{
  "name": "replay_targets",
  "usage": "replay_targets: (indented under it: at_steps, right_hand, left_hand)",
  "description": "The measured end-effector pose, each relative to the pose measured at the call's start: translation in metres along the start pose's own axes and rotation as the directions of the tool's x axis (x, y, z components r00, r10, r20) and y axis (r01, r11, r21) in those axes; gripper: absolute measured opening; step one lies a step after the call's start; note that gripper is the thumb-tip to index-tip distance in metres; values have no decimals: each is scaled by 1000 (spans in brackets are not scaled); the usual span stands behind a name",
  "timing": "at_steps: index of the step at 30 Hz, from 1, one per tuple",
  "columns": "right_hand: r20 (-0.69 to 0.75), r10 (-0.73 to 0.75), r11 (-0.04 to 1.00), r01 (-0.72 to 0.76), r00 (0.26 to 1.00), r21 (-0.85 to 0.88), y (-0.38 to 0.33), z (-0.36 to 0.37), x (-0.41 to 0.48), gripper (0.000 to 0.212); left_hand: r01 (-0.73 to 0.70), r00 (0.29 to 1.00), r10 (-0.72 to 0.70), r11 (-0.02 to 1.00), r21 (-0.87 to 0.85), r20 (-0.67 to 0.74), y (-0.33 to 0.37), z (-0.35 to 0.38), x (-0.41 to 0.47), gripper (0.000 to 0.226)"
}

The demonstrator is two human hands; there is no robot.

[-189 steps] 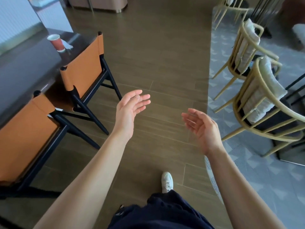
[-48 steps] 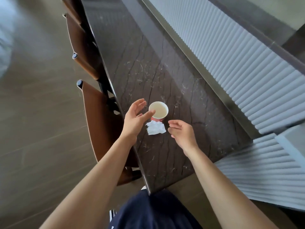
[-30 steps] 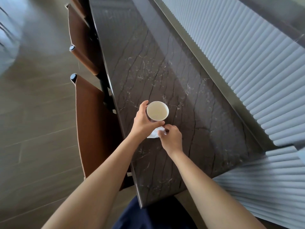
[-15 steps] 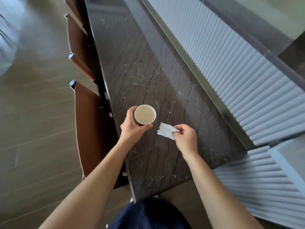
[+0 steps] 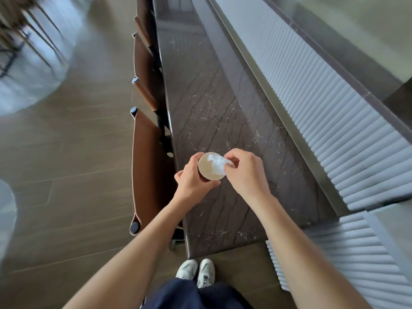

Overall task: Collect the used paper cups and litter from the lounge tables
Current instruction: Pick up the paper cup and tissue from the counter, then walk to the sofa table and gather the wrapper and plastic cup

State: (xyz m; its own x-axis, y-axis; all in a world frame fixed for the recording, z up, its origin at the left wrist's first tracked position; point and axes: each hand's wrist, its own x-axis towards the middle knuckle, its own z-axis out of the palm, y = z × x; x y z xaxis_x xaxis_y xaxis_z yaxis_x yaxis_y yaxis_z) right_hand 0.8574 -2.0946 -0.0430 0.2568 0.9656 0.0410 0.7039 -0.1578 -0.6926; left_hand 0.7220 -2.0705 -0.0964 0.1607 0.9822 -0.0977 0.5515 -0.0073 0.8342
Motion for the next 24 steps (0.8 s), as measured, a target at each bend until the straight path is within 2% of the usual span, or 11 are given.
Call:
replay_targets:
  at_steps: [4, 6, 8, 11, 16, 24]
  right_hand:
    - [120, -35, 997, 43, 992, -63, -14, 18, -11, 19]
    - [161, -53, 997, 60, 986, -44, -22, 23, -17, 29]
    - [174, -104, 995, 102, 979, 21, -31, 26, -22, 34]
    - [166, -160, 975, 129, 973, 183, -44, 30, -29, 28]
    - [64, -142, 936, 113, 988, 334, -60, 47, -47, 20]
    - [106, -144, 838, 64, 984, 541, -103, 91, -109, 19]
  left_hand:
    - [-4, 1000, 3, 999, -45, -22, -7, -12, -17, 72]
    - [5, 1000, -7, 995, -101, -22, -13, -19, -27, 71]
    - [14, 999, -21, 991, -136, -46, -20, -26, -36, 69]
    - [31, 995, -45, 987, -161, -84, -33, -38, -48, 71]
    - [39, 983, -77, 974, -224, -166, -47, -63, -73, 72]
    - [34, 934, -144, 947, -320, -326, -91, -120, -142, 69]
